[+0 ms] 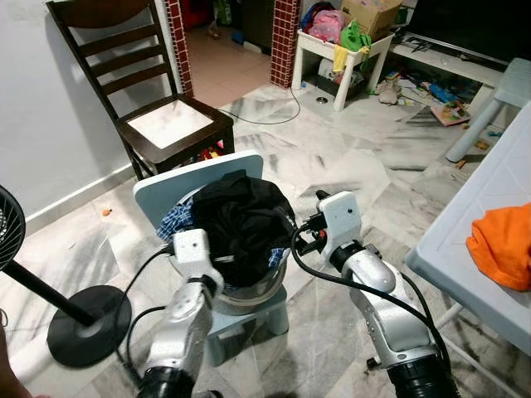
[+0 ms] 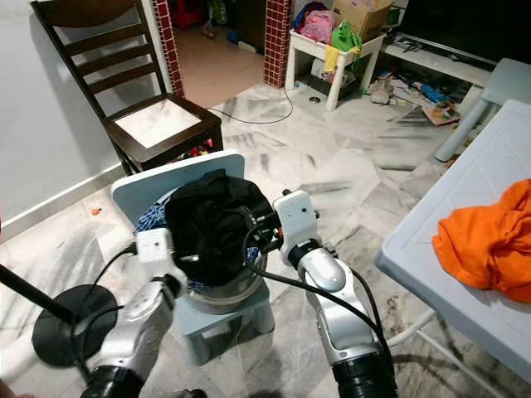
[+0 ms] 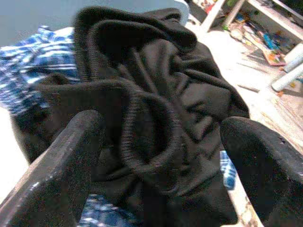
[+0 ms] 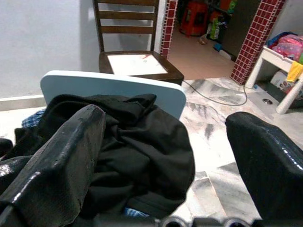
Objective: Hang hanger
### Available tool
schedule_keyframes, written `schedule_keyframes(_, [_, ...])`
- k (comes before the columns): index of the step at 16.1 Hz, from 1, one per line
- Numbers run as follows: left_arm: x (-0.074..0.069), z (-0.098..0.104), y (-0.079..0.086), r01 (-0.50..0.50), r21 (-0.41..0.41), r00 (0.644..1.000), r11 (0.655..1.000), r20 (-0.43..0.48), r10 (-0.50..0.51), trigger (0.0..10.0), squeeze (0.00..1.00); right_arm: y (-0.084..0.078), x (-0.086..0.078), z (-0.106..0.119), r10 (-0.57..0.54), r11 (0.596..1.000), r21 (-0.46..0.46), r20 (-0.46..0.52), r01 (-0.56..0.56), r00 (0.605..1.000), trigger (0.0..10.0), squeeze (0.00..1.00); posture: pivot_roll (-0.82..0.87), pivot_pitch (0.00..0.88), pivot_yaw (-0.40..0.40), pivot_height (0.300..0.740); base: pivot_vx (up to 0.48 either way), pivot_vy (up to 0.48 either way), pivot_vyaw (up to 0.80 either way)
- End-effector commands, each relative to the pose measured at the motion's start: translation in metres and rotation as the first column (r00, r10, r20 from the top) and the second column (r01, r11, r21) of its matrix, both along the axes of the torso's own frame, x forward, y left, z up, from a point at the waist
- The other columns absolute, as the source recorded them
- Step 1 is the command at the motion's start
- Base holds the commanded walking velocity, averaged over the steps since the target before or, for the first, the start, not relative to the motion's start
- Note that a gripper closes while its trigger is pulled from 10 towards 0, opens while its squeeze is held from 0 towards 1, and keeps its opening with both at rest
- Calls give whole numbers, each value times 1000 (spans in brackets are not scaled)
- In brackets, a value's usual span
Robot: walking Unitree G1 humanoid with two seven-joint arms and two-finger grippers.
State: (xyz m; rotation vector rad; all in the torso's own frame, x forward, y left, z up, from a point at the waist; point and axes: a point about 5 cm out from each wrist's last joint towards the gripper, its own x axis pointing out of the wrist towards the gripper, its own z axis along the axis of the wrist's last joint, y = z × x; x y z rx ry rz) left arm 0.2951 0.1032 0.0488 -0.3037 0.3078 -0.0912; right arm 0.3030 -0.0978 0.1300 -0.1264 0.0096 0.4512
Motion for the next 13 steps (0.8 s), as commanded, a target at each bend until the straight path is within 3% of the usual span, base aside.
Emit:
schedule_keyframes(1, [-8,-8,-23,28,-78,999,997,-35,-30,10000,0,-2,1,6,-6,1000,0,14,6,1000,10000,0,-79,100,1,740,0,0,0])
schedule_keyframes(5, [0,-13,-25,24,-107,996,994,-82,-33,10000,0,-6,-1,8,-20,1000,-8,15,20,1000,10000,0,-106,112,6,740,0,0,0])
schedule_keyframes(8, [-4,-15,-34,26,-102,996,994,-85,-35,10000,0,-7,-4,6,-25,1000,-11,8,25,1000,10000,0,-109,115,14,740,0,0,0])
schedule_keyframes(11, [-6,-19,-30,10,-107,995,994,-93,-20,10000,0,-7,-3,6,-27,1000,-11,6,27,1000,10000,0,-106,117,16,740,0,0,0])
schedule_keyframes(12, [-4,-18,-27,-8,-107,997,994,-80,0,2078,0,-7,-2,6,-27,1000,-11,7,27,1000,10000,0,-102,117,12,740,0,0,0])
schedule_keyframes(13, [-3,-17,-25,-15,-109,997,994,-71,8,0,0,-8,-2,7,-29,999,-13,7,29,1000,10000,0,-102,117,12,740,0,0,0])
